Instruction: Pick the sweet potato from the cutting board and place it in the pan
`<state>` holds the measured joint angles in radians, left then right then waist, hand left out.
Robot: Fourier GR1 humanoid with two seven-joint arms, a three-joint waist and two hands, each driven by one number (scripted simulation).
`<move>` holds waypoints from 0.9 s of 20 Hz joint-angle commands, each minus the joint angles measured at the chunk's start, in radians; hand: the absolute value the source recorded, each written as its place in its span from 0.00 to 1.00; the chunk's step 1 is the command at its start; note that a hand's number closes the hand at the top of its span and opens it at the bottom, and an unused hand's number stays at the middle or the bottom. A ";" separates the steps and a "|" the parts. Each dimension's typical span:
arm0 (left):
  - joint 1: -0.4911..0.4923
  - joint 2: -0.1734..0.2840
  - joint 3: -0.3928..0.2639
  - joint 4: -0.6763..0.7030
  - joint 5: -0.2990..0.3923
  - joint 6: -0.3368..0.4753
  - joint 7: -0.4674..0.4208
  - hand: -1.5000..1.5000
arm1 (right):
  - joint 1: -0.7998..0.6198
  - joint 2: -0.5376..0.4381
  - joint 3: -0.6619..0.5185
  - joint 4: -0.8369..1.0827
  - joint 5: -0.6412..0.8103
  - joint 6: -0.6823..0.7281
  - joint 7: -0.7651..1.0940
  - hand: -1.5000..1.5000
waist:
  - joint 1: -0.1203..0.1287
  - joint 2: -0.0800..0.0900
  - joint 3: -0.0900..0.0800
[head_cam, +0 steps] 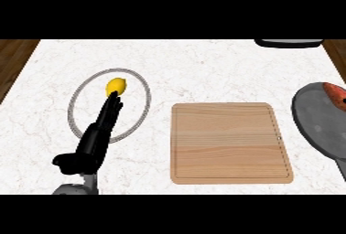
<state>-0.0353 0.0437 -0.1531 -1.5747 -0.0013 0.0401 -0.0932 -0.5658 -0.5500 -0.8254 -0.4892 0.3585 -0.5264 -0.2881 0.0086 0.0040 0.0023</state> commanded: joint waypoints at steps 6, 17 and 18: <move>0.053 -0.010 -0.009 -0.024 -0.011 0.008 -0.004 0.50 | 0.222 0.074 -0.066 -0.215 -0.240 0.343 -0.101 0.00 | -0.026 -0.011 -0.003; 0.047 0.007 0.027 -0.016 0.014 -0.032 -0.014 0.50 | 0.557 0.269 0.059 -0.843 -0.299 0.455 0.080 0.00 | -0.017 -0.007 -0.004; -0.041 0.012 0.074 0.061 0.027 -0.029 -0.003 0.50 | 0.637 0.303 0.027 -0.835 -0.324 0.472 0.003 0.00 | -0.021 -0.006 -0.003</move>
<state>-0.0235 0.0558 -0.1089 -1.5624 0.0134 0.0172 -0.1084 -0.0586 -0.3134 -0.8093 -1.1546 0.0585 -0.0699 -0.3071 -0.0127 -0.0037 -0.0014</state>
